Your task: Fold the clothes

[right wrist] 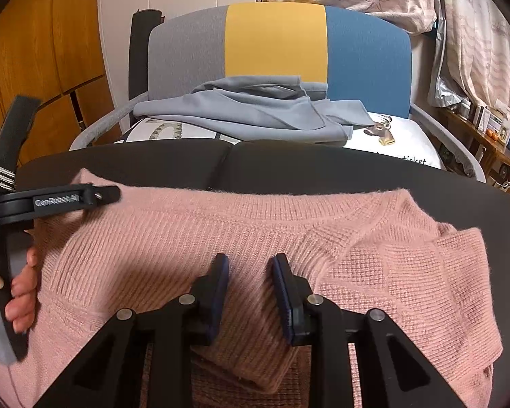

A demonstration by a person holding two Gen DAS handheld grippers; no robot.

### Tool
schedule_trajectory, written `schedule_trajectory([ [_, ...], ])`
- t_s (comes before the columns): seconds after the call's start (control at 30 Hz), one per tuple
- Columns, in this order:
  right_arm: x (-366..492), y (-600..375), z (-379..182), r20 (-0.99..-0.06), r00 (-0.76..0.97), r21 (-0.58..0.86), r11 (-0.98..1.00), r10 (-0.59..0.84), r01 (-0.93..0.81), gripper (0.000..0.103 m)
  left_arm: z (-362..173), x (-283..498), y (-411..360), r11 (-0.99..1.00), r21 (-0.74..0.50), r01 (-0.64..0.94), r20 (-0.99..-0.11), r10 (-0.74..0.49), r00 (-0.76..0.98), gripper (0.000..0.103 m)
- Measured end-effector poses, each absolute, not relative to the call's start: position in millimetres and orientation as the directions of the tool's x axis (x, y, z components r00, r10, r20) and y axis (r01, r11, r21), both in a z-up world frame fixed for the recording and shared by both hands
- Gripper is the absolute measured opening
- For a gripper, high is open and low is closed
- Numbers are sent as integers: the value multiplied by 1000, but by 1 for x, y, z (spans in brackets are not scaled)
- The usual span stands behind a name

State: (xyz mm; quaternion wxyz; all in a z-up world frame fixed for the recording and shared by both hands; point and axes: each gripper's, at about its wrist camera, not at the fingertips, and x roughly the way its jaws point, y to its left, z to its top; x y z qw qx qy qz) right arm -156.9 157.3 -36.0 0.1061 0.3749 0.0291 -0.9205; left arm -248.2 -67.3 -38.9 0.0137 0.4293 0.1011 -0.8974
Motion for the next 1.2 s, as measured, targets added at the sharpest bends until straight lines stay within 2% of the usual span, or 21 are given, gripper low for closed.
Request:
schedule_trajectory([
  [0.13, -157, 158, -36, -696, -696, 23, -975, -175, 222, 27, -42, -253, -82, -984, -144, 101, -768, 47, -639, 88],
  [0.27, -157, 160, -37, -694, -696, 30, -973, -184, 227, 27, -44, -261, -90, -984, -148, 97, -773, 54, -632, 95],
  [0.43, -158, 161, -38, -696, -694, 32, -973, -187, 229, 27, -45, -267, -85, -994, -64, 93, -799, -5, -601, 103],
  [0.67, -159, 171, -37, -689, -687, 88, -967, -232, 238, 27, -18, -195, -134, -942, -142, 303, -759, -93, -644, 99],
  [0.83, -142, 178, -19, -662, -702, 150, -964, -263, 220, 27, -40, -142, -144, -947, 36, 321, -780, -227, -583, 100],
  [0.9, -131, 180, -16, -643, -675, 248, -932, -361, 263, 27, -47, -132, -151, -946, 10, 325, -790, -207, -577, 101],
  [0.93, -128, 174, -21, -666, -646, 247, -927, -373, 281, 27, -49, -131, -155, -942, -14, 334, -795, -192, -575, 103],
  [1.0, -127, 163, -34, -714, -630, 156, -946, -306, 283, 28, -55, -135, -165, -935, -64, 349, -813, -154, -561, 103],
  [1.2, -148, 144, -39, -715, -647, 99, -954, -265, 282, 29, -56, -149, -168, -947, -52, 317, -803, -149, -577, 103],
])
